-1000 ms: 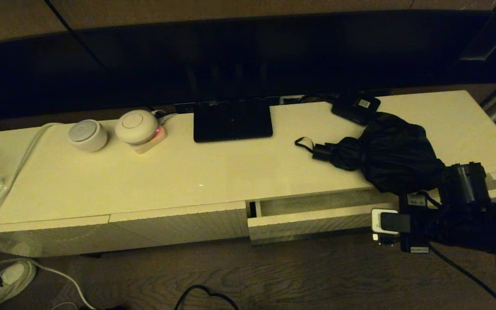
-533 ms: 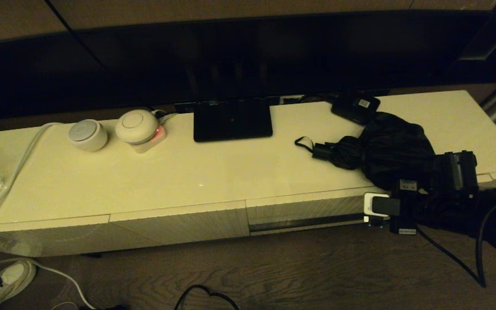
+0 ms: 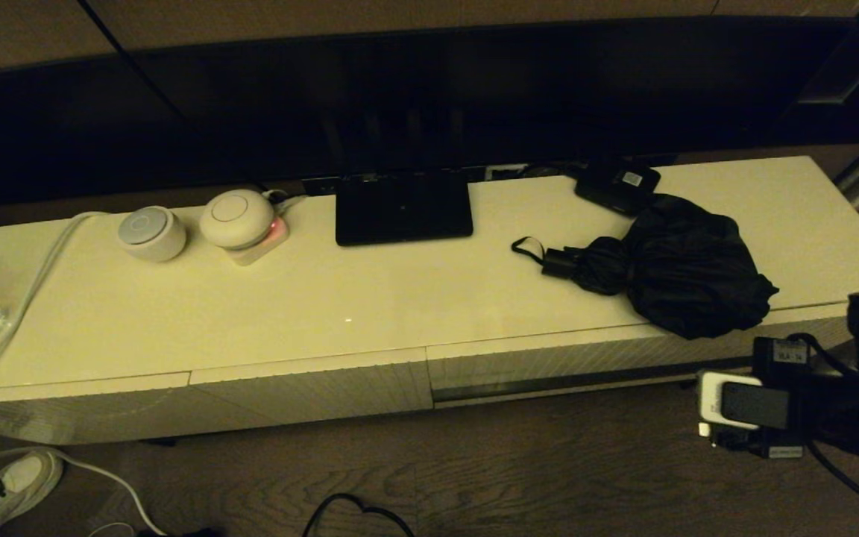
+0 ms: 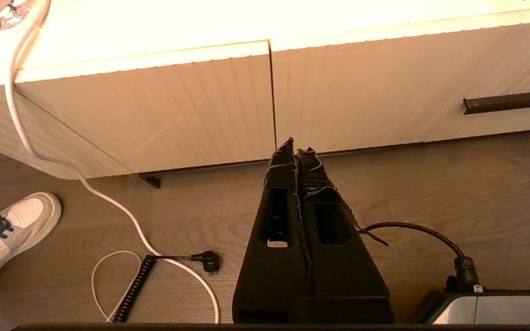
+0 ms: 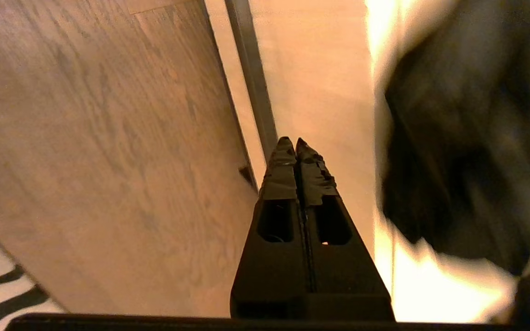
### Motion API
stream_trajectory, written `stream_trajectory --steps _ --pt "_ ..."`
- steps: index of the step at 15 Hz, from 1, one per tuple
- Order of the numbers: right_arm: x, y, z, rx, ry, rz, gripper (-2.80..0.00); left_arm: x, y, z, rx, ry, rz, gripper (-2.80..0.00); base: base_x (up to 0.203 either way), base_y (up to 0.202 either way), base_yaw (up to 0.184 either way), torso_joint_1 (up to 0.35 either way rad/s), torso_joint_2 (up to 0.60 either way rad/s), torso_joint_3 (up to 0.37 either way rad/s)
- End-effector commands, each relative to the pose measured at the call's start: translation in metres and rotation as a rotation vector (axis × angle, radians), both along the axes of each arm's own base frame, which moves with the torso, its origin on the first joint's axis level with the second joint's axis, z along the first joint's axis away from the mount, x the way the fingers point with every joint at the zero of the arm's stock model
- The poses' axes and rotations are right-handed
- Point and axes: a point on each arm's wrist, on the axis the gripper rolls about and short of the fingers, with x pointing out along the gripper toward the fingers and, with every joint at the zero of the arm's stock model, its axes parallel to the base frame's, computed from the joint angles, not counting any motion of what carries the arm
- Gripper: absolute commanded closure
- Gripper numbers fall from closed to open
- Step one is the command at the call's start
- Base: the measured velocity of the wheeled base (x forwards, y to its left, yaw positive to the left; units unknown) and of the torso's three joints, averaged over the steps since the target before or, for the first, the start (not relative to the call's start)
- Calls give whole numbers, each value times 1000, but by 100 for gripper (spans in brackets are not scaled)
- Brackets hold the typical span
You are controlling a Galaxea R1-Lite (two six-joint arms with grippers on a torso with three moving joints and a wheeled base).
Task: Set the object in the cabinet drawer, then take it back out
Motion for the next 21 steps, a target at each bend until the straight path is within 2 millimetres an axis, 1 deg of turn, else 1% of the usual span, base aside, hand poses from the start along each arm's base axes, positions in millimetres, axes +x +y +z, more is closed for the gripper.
stream_trajectory --steps 1,3,4,6,8,10,11,12,13,15,17,19,21 --pt "-56 -9 29 55 -164 -12 0 0 0 -1 0 3 1 0 0 0 0 0 0 0" --pt "-89 -14 42 221 -246 -78 0 0 0 -1 0 3 1 0 0 0 0 0 0 0" --pt "-106 -18 45 342 -265 -130 0 0 0 -1 0 3 1 0 0 0 0 0 0 0" --pt "-141 -25 47 502 -330 -195 0 0 0 -1 0 3 1 0 0 0 0 0 0 0" --pt "-179 -31 38 660 -376 -260 0 0 0 -1 0 3 1 0 0 0 0 0 0 0" --pt "-210 -33 19 837 -392 -314 0 0 0 -1 0 2 1 0 0 0 0 0 0 0" --pt "-224 -33 7 919 -392 -342 0 0 0 -1 0 3 1 0 0 0 0 0 0 0" --pt "-232 -33 -7 994 -374 -377 0 0 0 -1 0 3 1 0 0 0 0 0 0 0" --pt "-237 -33 -26 1083 -330 -424 0 0 0 -1 0 3 1 0 0 0 0 0 0 0" --pt "-248 -33 -48 1175 -282 -468 0 0 0 -1 0 3 1 0 0 0 0 0 0 0" --pt "-255 -33 -68 1223 -170 -554 0 0 0 -1 0 3 1 0 0 0 0 -1 -1 13" --pt "-257 -33 -71 1284 -137 -584 0 0 0 -1 0 3 1 0 0 0 0 0 0 0" --pt "-253 -33 -73 1290 -148 -569 0 0 0 -1 0 3 1 0 0 0 0 0 0 0"
